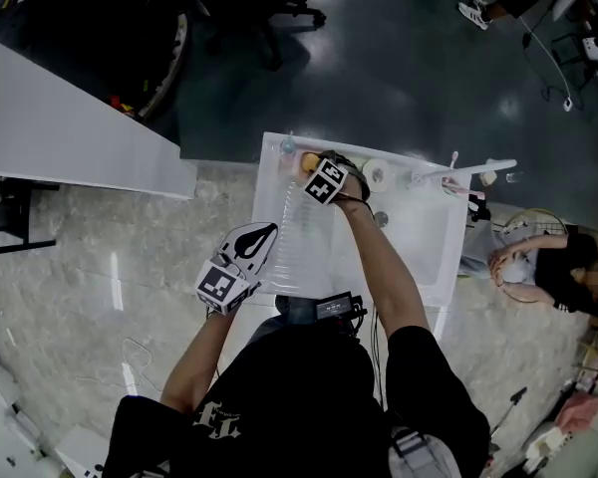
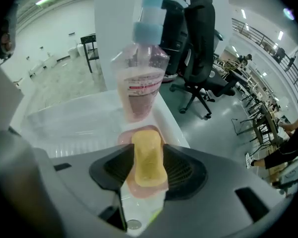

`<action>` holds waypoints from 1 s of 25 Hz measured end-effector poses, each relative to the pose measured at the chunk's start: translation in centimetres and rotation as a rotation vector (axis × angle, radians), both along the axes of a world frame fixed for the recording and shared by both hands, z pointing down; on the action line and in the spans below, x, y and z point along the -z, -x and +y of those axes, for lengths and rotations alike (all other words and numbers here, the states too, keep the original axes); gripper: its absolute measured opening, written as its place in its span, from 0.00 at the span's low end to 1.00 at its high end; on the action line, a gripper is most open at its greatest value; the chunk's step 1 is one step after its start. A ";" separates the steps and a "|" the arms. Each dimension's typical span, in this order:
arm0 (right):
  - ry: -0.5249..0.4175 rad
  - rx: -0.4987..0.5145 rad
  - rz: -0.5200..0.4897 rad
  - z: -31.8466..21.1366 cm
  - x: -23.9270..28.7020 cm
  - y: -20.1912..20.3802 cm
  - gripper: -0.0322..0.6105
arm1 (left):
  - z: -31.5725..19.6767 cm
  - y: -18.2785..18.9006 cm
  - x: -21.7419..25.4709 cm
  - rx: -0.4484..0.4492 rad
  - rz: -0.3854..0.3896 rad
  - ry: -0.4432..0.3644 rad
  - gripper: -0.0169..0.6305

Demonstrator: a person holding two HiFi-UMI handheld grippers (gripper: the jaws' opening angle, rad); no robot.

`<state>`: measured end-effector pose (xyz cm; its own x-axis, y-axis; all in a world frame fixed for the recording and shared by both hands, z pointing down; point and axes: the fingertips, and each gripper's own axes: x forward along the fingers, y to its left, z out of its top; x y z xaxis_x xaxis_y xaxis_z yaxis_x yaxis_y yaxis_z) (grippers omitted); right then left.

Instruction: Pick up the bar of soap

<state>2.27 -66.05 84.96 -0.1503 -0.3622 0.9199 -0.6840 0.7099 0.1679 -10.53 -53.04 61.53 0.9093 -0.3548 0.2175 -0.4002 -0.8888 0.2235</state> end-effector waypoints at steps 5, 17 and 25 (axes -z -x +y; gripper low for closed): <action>0.097 0.059 0.032 -0.9 -1.7 0.1 0.32 | -0.9 0.1 -0.8 0.005 -0.015 0.014 0.04; 0.260 0.127 0.022 -0.9 -3.8 0.5 0.35 | -1.9 -1.0 -2.4 0.009 -0.028 0.037 0.04; 0.177 0.047 -0.030 -1.2 -3.1 0.2 0.36 | -2.2 0.4 -2.4 0.049 -0.034 0.043 0.04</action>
